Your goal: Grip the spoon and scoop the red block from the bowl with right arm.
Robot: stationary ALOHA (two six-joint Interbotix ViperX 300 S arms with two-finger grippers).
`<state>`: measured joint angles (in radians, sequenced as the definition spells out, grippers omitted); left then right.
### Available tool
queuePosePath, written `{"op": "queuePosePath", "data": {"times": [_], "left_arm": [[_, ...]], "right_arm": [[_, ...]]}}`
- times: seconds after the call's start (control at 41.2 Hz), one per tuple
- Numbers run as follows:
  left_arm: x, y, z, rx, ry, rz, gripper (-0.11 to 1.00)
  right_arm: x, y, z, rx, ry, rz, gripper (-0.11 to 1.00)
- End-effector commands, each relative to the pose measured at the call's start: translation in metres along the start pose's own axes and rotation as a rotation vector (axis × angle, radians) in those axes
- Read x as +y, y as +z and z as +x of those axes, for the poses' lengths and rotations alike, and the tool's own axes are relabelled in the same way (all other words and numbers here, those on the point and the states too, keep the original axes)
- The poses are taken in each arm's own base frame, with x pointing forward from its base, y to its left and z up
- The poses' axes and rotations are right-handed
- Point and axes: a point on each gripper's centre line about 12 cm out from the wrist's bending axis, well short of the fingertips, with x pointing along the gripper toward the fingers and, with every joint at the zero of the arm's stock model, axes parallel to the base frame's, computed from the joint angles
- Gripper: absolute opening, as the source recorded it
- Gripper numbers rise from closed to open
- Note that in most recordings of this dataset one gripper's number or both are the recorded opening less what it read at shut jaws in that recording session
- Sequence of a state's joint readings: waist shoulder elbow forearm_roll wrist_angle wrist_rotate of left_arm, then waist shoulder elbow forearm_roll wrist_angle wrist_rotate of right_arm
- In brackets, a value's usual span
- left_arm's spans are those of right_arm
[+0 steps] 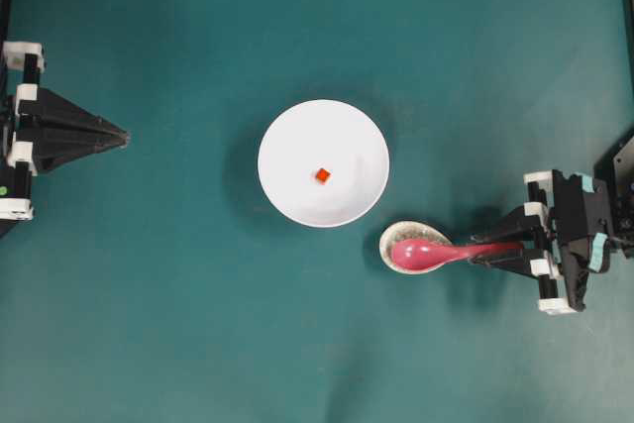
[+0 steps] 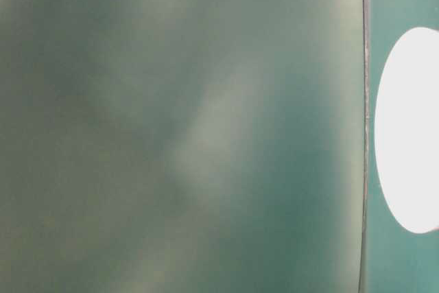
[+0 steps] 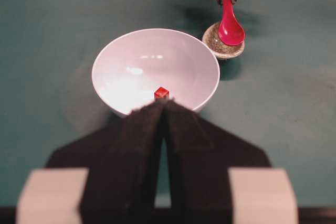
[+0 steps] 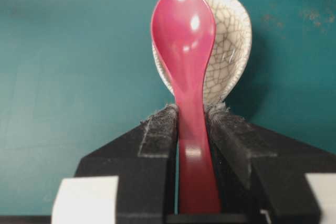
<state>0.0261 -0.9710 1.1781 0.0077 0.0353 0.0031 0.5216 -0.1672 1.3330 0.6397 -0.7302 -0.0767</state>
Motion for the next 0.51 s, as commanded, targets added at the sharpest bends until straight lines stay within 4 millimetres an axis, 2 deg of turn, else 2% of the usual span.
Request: {"op": "queuePosePath", "data": {"times": [0.0,0.485], "left_arm": [[0.000,0.011,0.001,-0.026,0.002,0.003,0.00],[0.000,0.011,0.000,-0.026,0.002,0.001,0.00]], "right_arm": [[0.001,0.008,0.000,-0.019,0.005,0.009,0.25],[-0.007,0.041,0.005,-0.014,-0.019,0.057,0.25]]}}
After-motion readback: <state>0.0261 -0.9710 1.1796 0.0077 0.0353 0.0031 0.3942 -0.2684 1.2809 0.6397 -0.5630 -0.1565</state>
